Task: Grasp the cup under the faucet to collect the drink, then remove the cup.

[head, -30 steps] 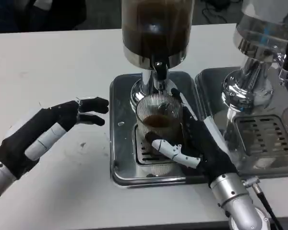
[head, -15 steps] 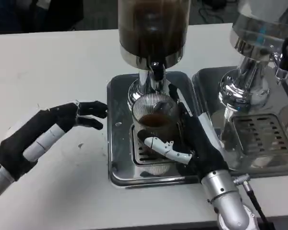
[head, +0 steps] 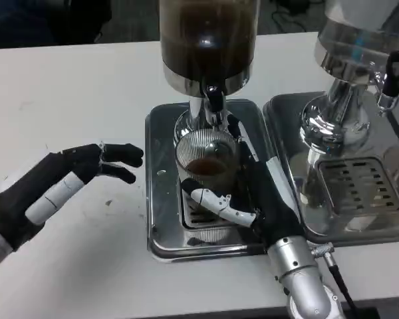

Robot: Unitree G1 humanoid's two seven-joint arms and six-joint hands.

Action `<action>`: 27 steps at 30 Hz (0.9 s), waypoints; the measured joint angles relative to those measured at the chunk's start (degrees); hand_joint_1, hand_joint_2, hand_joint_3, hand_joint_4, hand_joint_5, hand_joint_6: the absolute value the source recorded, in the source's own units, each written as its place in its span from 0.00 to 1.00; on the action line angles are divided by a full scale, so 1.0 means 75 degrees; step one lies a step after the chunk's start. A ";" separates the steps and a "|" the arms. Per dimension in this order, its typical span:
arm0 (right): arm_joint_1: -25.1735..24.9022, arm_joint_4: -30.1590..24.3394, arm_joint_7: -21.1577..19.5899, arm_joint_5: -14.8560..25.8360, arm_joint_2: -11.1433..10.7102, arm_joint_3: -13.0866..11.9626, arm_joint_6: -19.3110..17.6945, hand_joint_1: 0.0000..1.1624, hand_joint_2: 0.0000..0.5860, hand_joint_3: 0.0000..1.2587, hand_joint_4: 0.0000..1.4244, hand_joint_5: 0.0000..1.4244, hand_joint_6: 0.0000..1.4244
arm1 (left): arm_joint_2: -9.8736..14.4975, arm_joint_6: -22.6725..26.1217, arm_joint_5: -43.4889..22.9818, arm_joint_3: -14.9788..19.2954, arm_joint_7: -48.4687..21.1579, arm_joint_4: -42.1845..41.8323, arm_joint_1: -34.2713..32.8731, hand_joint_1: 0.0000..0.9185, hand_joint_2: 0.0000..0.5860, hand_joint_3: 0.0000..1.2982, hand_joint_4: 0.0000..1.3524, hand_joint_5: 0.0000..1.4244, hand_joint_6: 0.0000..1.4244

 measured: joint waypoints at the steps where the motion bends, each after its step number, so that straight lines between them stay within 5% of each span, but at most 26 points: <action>1: -0.0010 0.0023 -0.0022 -0.0005 0.0002 0.0010 -0.0003 0.60 0.32 0.00 0.03 0.11 0.17 | 0.0000 0.0000 0.0000 0.0000 0.0000 0.0000 0.0000 0.00 0.17 0.31 0.26 0.30 0.21; 19: -0.0023 -0.0052 -0.0693 -0.0449 0.0015 0.0349 0.0396 0.60 0.35 0.00 0.08 0.16 0.21 | 0.0013 0.0037 0.0000 0.0000 0.0000 0.0002 0.0066 0.00 0.17 0.32 0.27 0.31 0.21; 27: 0.0075 -0.0284 -0.0789 -0.0499 0.0047 0.0385 0.0629 0.60 0.35 0.03 0.14 0.22 0.32 | 0.0019 0.0092 0.0000 0.0000 0.0005 0.0001 0.0189 0.00 0.17 0.32 0.28 0.31 0.21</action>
